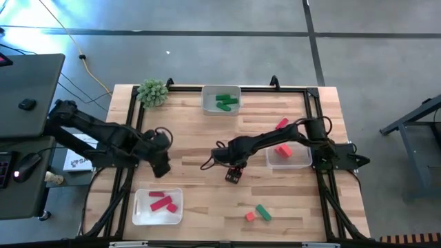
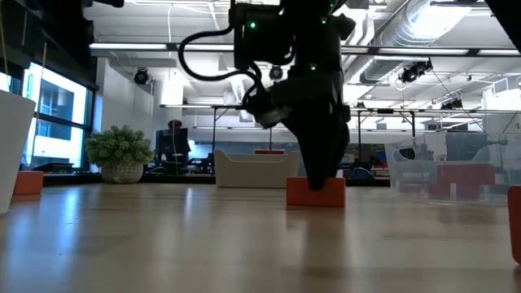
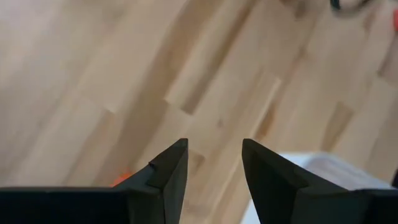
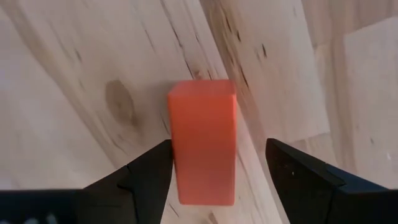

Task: Sort & place blocks by color
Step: Put the orange block into the transparent bin

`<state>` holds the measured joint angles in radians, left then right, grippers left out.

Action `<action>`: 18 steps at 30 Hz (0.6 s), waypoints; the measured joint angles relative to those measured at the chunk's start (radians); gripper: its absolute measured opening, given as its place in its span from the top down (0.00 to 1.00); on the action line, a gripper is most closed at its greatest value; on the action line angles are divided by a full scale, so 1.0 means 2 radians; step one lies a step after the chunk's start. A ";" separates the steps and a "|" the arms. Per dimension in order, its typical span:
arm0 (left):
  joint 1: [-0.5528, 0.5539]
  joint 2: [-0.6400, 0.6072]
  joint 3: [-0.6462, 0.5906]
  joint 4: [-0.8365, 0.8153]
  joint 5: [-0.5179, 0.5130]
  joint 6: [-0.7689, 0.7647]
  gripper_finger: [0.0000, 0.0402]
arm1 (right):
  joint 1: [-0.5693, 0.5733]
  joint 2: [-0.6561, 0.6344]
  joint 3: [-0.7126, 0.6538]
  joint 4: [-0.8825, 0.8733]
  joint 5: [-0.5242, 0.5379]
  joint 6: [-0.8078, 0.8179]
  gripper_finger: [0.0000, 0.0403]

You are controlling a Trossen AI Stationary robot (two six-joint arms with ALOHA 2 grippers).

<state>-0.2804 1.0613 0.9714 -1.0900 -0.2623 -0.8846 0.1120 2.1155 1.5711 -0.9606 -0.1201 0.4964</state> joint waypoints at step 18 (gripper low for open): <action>0.120 -0.023 0.000 0.032 -0.009 0.061 0.65 | 0.000 0.009 0.000 -0.019 -0.014 -0.012 0.74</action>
<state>-0.0402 1.0145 0.9707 -1.0267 -0.2806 -0.7628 0.1120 2.1340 1.5715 -0.9987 -0.1476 0.4733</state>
